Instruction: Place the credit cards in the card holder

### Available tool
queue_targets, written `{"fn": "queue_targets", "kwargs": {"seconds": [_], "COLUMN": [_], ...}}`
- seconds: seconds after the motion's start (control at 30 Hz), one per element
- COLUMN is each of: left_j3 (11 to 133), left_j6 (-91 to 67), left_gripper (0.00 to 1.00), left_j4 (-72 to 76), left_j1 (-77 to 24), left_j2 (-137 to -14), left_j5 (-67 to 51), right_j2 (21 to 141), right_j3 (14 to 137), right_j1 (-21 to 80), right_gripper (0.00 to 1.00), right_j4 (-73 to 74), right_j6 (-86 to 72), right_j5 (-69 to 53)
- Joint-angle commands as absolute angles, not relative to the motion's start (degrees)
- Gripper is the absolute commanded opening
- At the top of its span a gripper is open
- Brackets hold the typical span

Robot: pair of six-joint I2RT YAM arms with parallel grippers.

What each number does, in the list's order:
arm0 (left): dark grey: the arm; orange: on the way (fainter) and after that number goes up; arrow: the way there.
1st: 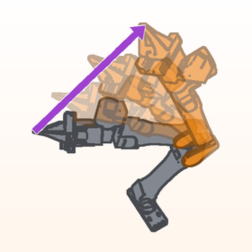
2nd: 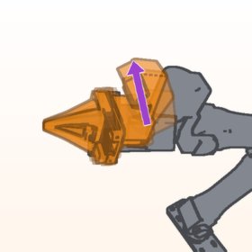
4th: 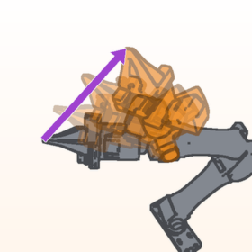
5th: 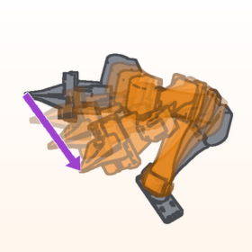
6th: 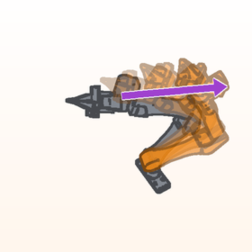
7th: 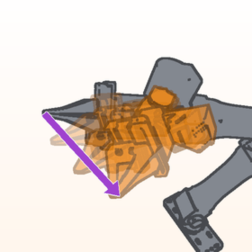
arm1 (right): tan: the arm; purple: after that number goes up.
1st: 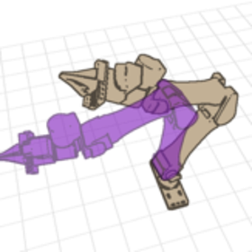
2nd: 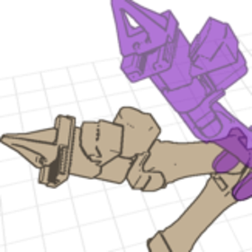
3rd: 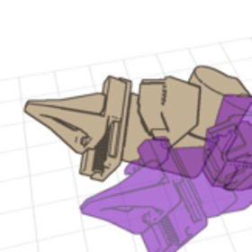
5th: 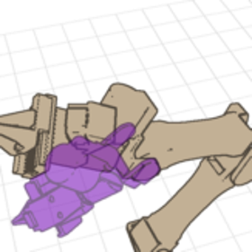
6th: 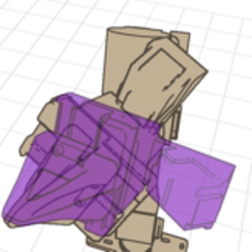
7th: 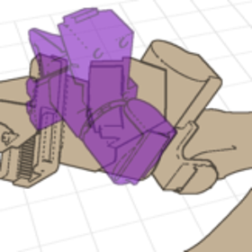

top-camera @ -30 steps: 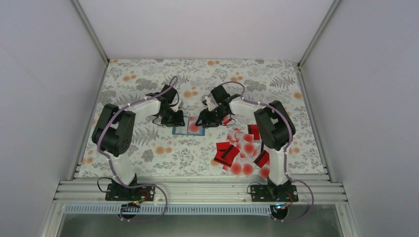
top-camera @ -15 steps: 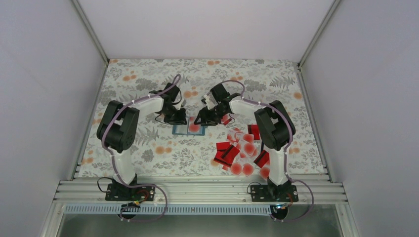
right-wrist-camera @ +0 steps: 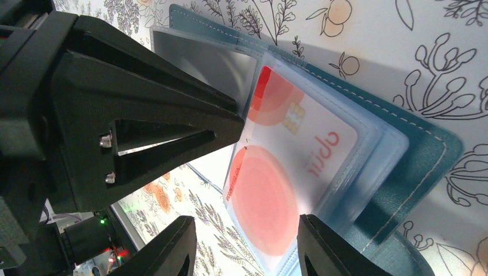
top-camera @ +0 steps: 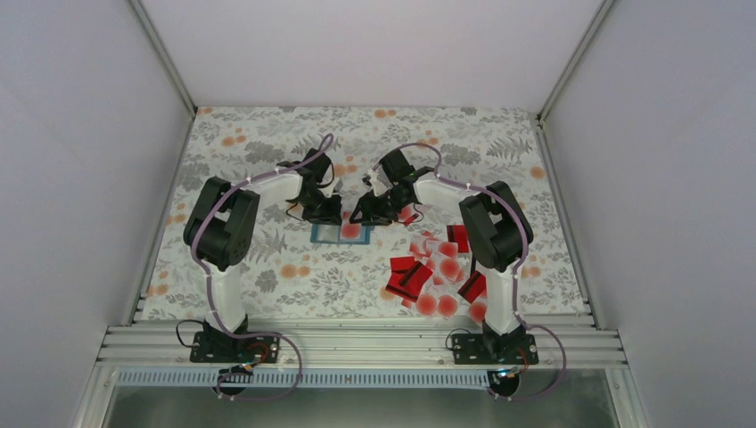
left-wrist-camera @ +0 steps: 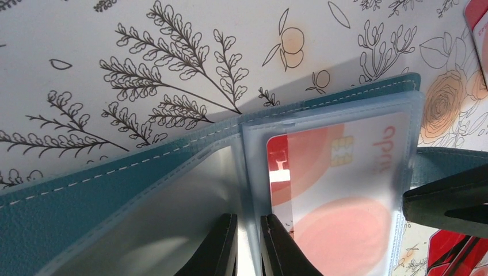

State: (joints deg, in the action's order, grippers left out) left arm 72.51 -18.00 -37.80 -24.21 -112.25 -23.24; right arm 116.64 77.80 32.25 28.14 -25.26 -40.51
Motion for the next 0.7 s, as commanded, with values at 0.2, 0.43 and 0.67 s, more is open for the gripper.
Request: {"fn": "queue_targets", "kwargs": {"seconds": [0.2, 0.43, 0.67], "left_j3": [72.6, 72.3, 72.5], "left_j6": [-17.6, -17.3, -17.2], "left_gripper": [0.11, 0.09, 0.09], "left_j4": [-38.3, -38.2, -38.1], "left_j1": [-24.5, -24.6, -24.6], "left_j2": [-114.4, -115.4, -116.0], "left_j5": [-22.7, -22.6, -22.4], "right_j2": [117.2, 117.2, 117.2], "right_j3": [79.1, 78.0, 75.9], "right_j1": [31.9, 31.2, 30.7], "right_gripper": [0.45, 0.45, 0.45], "right_j4": [28.0, 29.1, 26.3], "right_j6": [-24.2, -24.6, -24.7], "right_j5": [-42.0, -39.6, -42.4]}}
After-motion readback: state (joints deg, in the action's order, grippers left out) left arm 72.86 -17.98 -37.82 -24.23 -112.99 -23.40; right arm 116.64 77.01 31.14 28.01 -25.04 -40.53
